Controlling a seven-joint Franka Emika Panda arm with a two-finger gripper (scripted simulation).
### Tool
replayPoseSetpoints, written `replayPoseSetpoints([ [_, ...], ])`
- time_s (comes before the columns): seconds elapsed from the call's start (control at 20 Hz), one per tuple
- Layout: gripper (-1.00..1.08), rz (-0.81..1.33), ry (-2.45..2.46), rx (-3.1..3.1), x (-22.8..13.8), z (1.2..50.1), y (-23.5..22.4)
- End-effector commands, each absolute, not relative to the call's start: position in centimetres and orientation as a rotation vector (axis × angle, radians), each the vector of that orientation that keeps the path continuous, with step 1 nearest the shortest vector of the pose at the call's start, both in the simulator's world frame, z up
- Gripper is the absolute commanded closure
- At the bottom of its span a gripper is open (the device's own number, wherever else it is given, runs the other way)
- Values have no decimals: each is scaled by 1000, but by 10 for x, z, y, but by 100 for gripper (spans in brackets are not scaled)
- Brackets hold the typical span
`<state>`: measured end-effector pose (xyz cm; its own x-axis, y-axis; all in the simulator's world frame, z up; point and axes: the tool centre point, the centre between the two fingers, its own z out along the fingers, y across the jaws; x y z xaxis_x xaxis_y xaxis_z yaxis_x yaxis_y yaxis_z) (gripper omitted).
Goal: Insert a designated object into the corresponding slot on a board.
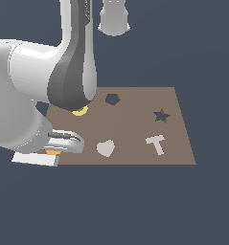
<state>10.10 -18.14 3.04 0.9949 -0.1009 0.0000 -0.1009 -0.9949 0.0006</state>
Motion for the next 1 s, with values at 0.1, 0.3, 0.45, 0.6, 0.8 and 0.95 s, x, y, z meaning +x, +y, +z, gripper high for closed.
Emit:
replayPoseSetpoints([
  [0.1, 108, 1, -78, 3140, 106, 31, -176],
  [0.3, 108, 1, 43, 3141, 112, 31, -168],
  [0.45, 108, 1, 163, 3137, 117, 31, -160],
  [0.6, 108, 1, 307, 3126, 122, 32, -149],
  [0.8, 108, 2, 534, 3095, 129, 32, -131],
  [0.95, 108, 2, 714, 3058, 133, 33, -116],
])
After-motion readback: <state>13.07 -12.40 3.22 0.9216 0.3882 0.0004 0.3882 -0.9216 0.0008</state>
